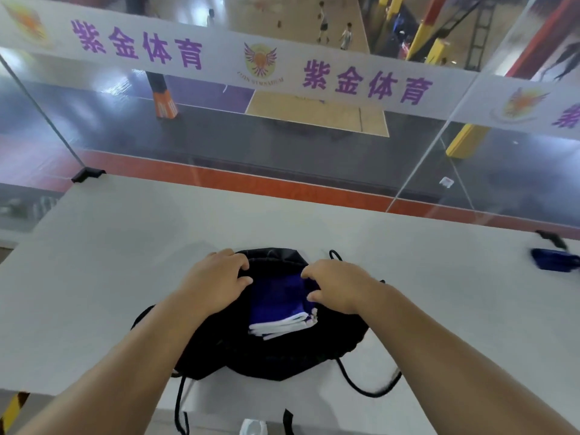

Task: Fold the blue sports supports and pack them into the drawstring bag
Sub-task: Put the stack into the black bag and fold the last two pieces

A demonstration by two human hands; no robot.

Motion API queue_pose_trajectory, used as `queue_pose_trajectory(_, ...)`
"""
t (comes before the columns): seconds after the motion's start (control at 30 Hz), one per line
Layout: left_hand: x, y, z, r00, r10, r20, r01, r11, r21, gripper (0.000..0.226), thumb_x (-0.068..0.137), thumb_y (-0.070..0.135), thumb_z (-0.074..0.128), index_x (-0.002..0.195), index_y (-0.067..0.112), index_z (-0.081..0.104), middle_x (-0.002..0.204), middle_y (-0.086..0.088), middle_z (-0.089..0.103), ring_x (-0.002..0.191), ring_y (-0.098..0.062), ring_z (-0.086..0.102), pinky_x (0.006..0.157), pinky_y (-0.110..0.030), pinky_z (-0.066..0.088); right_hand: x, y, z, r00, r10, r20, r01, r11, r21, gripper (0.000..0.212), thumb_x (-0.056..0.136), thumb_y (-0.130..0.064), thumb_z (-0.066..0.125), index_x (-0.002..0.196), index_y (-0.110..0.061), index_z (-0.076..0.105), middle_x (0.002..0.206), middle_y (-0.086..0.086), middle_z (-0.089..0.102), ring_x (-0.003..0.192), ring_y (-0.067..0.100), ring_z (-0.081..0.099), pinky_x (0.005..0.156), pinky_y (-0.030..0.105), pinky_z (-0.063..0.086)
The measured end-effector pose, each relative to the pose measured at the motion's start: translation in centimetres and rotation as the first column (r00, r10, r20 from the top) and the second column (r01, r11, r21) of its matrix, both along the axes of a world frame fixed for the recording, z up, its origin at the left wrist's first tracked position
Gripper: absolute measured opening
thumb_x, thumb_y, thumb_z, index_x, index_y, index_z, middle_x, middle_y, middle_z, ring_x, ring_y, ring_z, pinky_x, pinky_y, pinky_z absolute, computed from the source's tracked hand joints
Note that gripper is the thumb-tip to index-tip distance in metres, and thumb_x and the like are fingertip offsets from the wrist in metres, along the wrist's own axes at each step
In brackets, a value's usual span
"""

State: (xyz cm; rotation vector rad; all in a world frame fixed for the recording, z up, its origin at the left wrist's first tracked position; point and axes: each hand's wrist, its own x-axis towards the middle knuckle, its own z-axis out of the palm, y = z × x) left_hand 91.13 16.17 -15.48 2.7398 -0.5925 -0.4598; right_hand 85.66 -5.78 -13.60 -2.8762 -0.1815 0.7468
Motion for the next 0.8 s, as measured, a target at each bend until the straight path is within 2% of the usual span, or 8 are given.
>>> queue_pose_trajectory(0.1,-0.8,-2.3,1.0,0.998,-0.053,0.019,0.052,0.998,0.029,0.029,0.090,0.039,0.054,0.114,0.023,0.057,0.111,0.005,0.057,0.104,-0.018,0.054,0.090,-0.035,0.047,-1.8,-3.1,2.1,0.996,-0.078,0.031,0.078,0.997,0.001,0.046,0.090,-0.036,0.057,0.134,-0.024,0.048,0.132,0.003,0.054,0.116,0.026,0.054,0.093,0.042,0.047)
queue_pose_trajectory(0.2,-2.3,-5.7,2.0,0.992,-0.120,0.048,0.118,0.992,0.055,0.029,0.090,0.041,0.053,0.112,0.023,0.057,0.097,0.010,0.050,0.095,-0.016,0.054,0.086,-0.035,0.048,-4.5,-6.8,3.8,0.984,-0.169,0.055,0.168,0.986,0.017,0.044,0.090,-0.037,0.057,0.132,-0.022,0.049,0.130,0.003,0.055,0.114,0.024,0.055,0.093,0.041,0.047)
queue_pose_trajectory(0.37,-7.0,-13.9,2.8,0.977,-0.205,0.064,0.202,0.978,0.058,0.031,0.090,0.042,0.053,0.115,0.023,0.057,0.110,0.005,0.058,0.101,-0.016,0.056,0.087,-0.032,0.048,-11.3,-14.4,4.8,0.950,-0.305,0.068,0.304,0.952,0.023,0.048,0.091,-0.039,0.057,0.135,-0.025,0.045,0.135,0.000,0.053,0.118,0.022,0.052,0.097,0.039,0.045)
queue_pose_trajectory(0.47,-10.7,-19.4,3.0,0.968,-0.244,0.055,0.243,0.970,0.028,0.029,0.090,0.042,0.053,0.111,0.023,0.058,0.110,0.006,0.060,0.097,-0.015,0.057,0.084,-0.030,0.048,-16.0,-19.4,4.7,0.928,-0.368,0.055,0.368,0.930,0.008,0.049,0.090,-0.041,0.057,0.135,-0.026,0.045,0.136,0.000,0.051,0.118,0.022,0.052,0.097,0.038,0.044)
queue_pose_trajectory(0.63,-16.3,-27.9,2.8,0.950,-0.309,0.041,0.308,0.951,0.028,0.035,0.090,0.046,0.051,0.118,0.025,0.055,0.118,0.006,0.058,0.106,-0.015,0.056,0.092,-0.035,0.048,-23.4,-27.2,4.5,0.876,-0.482,0.019,0.482,0.876,-0.004,0.049,0.090,-0.042,0.057,0.135,-0.027,0.044,0.136,-0.001,0.051,0.117,0.021,0.053,0.095,0.035,0.044)
queue_pose_trajectory(0.8,-20.4,-34.4,1.8,0.921,-0.389,0.020,0.388,0.921,0.046,0.034,0.090,0.047,0.049,0.118,0.028,0.054,0.119,0.008,0.057,0.105,-0.015,0.056,0.088,-0.031,0.046,-28.9,-33.3,4.2,0.823,-0.567,-0.034,0.567,0.823,-0.019,0.050,0.091,-0.042,0.056,0.136,-0.026,0.042,0.136,-0.001,0.051,0.118,0.020,0.052,0.097,0.036,0.043)
